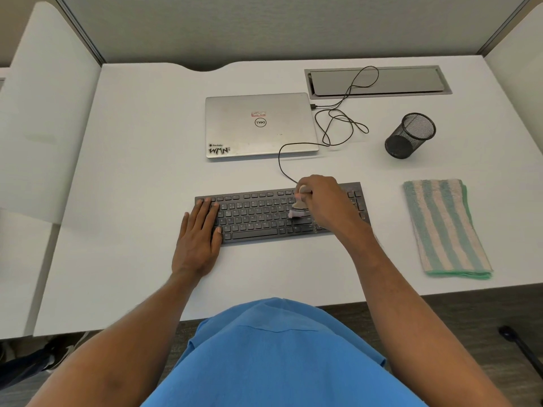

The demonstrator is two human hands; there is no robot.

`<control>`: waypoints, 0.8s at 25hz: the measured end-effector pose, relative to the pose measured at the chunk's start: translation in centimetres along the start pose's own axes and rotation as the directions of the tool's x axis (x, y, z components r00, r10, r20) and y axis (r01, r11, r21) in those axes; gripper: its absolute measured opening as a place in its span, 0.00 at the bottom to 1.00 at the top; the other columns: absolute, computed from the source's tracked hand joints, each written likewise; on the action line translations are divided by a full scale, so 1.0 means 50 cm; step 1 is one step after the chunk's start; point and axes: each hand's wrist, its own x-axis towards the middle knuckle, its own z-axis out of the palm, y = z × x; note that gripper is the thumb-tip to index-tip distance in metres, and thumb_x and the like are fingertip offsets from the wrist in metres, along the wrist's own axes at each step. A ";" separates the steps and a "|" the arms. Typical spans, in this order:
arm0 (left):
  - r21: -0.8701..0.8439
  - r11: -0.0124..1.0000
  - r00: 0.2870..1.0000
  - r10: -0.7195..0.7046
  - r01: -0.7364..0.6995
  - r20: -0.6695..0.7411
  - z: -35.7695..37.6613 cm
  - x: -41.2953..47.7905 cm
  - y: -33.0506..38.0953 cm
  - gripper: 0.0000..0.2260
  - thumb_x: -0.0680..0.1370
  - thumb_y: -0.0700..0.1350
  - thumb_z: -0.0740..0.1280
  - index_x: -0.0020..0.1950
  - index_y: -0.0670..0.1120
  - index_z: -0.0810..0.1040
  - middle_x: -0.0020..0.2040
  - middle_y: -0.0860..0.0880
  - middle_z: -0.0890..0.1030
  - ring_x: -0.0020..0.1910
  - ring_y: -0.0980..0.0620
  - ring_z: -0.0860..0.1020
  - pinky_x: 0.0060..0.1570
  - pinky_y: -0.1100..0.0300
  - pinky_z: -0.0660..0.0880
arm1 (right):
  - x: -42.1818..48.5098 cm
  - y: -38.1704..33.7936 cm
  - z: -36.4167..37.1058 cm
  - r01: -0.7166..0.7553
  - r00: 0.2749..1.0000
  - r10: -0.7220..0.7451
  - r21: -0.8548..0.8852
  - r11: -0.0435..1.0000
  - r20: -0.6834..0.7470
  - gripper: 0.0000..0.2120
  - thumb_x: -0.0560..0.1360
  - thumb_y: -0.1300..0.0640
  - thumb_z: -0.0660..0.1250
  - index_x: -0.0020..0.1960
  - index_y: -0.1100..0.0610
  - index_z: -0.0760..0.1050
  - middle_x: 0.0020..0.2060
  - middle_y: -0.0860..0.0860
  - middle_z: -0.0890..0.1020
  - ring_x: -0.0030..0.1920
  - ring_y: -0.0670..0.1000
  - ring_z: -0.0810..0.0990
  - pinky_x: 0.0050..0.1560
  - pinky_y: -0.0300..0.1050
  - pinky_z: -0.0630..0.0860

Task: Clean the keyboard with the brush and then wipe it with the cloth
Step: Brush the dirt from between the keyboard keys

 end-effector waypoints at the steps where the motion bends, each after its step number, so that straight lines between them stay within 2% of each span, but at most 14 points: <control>1: -0.002 1.000 1.000 -0.001 0.001 0.000 0.000 0.000 0.000 0.28 0.86 0.52 0.51 0.87 0.50 0.56 0.87 0.51 0.55 0.86 0.55 0.47 0.84 0.45 0.49 | -0.001 0.003 0.003 0.006 1.000 -0.006 0.008 1.000 0.001 0.08 0.81 0.69 0.61 0.51 0.66 0.80 0.50 0.61 0.83 0.40 0.47 0.83 0.24 0.22 0.66; 3: -0.002 1.000 1.000 0.001 -0.001 -0.003 -0.001 0.000 0.000 0.28 0.86 0.52 0.51 0.87 0.50 0.56 0.87 0.51 0.55 0.86 0.54 0.48 0.84 0.44 0.49 | -0.003 0.008 0.000 -0.013 1.000 0.013 0.025 1.000 0.006 0.08 0.81 0.69 0.61 0.52 0.66 0.79 0.51 0.62 0.82 0.49 0.56 0.84 0.25 0.22 0.66; 4: -0.001 1.000 1.000 0.003 -0.003 -0.005 -0.001 0.000 0.000 0.27 0.86 0.52 0.51 0.87 0.50 0.56 0.87 0.51 0.55 0.86 0.54 0.48 0.84 0.44 0.49 | -0.004 0.014 -0.003 -0.012 1.000 0.012 0.021 1.000 -0.013 0.08 0.81 0.69 0.61 0.51 0.65 0.79 0.49 0.61 0.81 0.49 0.56 0.84 0.26 0.23 0.68; 7: -0.005 1.000 1.000 0.002 -0.002 -0.004 -0.001 0.000 0.001 0.27 0.86 0.51 0.52 0.87 0.50 0.56 0.87 0.51 0.55 0.86 0.54 0.47 0.84 0.44 0.49 | -0.004 0.020 -0.013 -0.001 0.998 0.003 0.033 0.999 -0.065 0.09 0.81 0.69 0.59 0.49 0.62 0.78 0.44 0.54 0.77 0.42 0.51 0.81 0.37 0.34 0.80; 9: -0.010 1.000 1.000 0.000 0.000 -0.003 -0.001 -0.001 0.002 0.28 0.86 0.51 0.52 0.87 0.50 0.56 0.87 0.52 0.55 0.86 0.55 0.47 0.84 0.44 0.49 | -0.002 0.020 -0.011 0.035 0.996 -0.039 -0.050 0.998 -0.078 0.09 0.82 0.65 0.59 0.56 0.61 0.78 0.46 0.51 0.75 0.37 0.44 0.74 0.38 0.27 0.76; 11: -0.009 1.000 1.000 -0.002 0.002 0.000 -0.001 0.000 0.001 0.28 0.86 0.51 0.52 0.87 0.50 0.56 0.87 0.52 0.54 0.86 0.55 0.47 0.84 0.44 0.49 | -0.006 0.007 -0.004 0.061 0.996 -0.063 -0.036 0.997 -0.060 0.10 0.82 0.64 0.60 0.59 0.63 0.78 0.48 0.50 0.74 0.35 0.41 0.71 0.36 0.21 0.70; 16: -0.009 1.000 1.000 -0.002 0.002 0.007 -0.001 0.000 0.001 0.27 0.86 0.51 0.52 0.87 0.50 0.56 0.87 0.52 0.54 0.86 0.55 0.47 0.84 0.43 0.50 | -0.006 0.008 0.001 0.068 0.997 -0.069 -0.040 0.997 -0.028 0.11 0.82 0.66 0.59 0.60 0.67 0.77 0.46 0.51 0.74 0.33 0.38 0.72 0.36 0.22 0.71; 18: -0.009 1.000 1.000 -0.001 0.001 0.005 -0.002 0.000 0.000 0.27 0.86 0.51 0.52 0.87 0.50 0.56 0.87 0.52 0.54 0.86 0.54 0.47 0.84 0.43 0.50 | -0.001 0.022 -0.006 0.035 0.998 -0.038 -0.062 0.998 -0.059 0.11 0.82 0.64 0.58 0.60 0.65 0.77 0.40 0.47 0.74 0.32 0.38 0.75 0.39 0.28 0.76; 20: -0.009 1.000 1.000 0.000 0.000 0.006 -0.003 0.000 0.000 0.27 0.86 0.52 0.51 0.87 0.50 0.56 0.87 0.52 0.54 0.86 0.54 0.47 0.84 0.43 0.50 | 0.000 0.027 -0.015 0.001 0.994 -0.015 -0.126 0.992 -0.105 0.10 0.82 0.63 0.59 0.58 0.60 0.78 0.40 0.45 0.74 0.35 0.41 0.75 0.45 0.38 0.80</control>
